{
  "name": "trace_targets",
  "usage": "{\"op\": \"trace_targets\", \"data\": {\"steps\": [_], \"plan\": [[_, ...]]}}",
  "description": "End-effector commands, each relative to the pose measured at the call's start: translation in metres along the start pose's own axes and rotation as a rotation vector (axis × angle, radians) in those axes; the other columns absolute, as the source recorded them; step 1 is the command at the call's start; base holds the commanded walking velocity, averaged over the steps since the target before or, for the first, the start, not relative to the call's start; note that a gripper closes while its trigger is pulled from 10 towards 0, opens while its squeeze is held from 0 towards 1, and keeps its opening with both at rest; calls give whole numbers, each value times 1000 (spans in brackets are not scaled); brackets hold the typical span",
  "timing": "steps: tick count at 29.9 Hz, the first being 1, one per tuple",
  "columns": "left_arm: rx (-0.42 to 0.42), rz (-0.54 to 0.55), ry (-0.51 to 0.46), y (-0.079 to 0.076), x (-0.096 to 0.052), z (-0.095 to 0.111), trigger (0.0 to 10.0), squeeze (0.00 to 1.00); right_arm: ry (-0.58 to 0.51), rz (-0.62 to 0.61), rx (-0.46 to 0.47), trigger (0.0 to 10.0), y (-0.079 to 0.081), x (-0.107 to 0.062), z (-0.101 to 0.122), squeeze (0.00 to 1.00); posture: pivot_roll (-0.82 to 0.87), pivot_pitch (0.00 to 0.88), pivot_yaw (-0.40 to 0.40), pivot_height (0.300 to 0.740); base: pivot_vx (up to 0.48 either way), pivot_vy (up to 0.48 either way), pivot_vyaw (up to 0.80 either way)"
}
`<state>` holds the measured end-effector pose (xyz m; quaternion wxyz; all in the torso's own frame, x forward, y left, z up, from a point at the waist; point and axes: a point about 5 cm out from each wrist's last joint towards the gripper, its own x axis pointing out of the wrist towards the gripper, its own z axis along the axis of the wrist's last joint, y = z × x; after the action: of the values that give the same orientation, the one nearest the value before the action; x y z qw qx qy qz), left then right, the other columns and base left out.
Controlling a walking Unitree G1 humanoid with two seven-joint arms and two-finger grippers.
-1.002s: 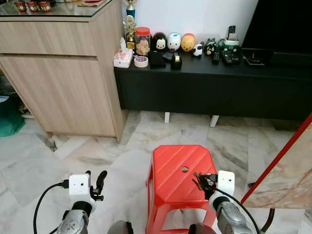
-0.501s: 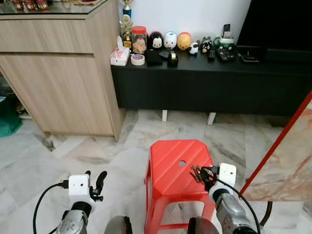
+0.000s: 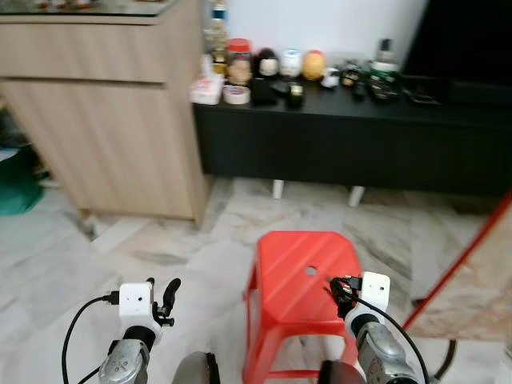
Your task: Hang keys on a hook
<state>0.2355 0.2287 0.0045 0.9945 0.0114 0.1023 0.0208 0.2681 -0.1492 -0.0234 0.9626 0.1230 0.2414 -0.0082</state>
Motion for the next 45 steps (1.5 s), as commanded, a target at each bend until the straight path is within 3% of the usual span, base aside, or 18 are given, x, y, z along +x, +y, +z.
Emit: {"op": "trace_targets", "data": {"steps": [1,11,16,22,32,45], "plan": [[-8,-9,-2,-3,0,-1,10000,0,-1,-27,-1,10000,-9,-1,1,0,62,32,-21,608,0,0,0],[-3,-17,-7,-4,2,-2,10000,0,-4,-51,8,10000,-13,-1,2,0,64,27,-22,608,0,0,0],[-1,-21,-20,-5,2,0,10000,0,-12,-141,35,10000,-24,-2,4,0,64,25,-23,608,0,0,0],[-3,-22,-27,-6,3,0,10000,0,-29,-283,181,10000,-44,-5,7,0,65,17,-22,608,0,0,0],[-1,-34,-53,-11,3,6,10000,0,-67,-227,117,10000,-43,-4,15,0,58,0,-23,608,0,0,0],[5,-49,-103,-18,3,21,10000,0,-66,-224,124,10000,-40,-4,13,0,63,0,-25,608,0,0,0]]}}
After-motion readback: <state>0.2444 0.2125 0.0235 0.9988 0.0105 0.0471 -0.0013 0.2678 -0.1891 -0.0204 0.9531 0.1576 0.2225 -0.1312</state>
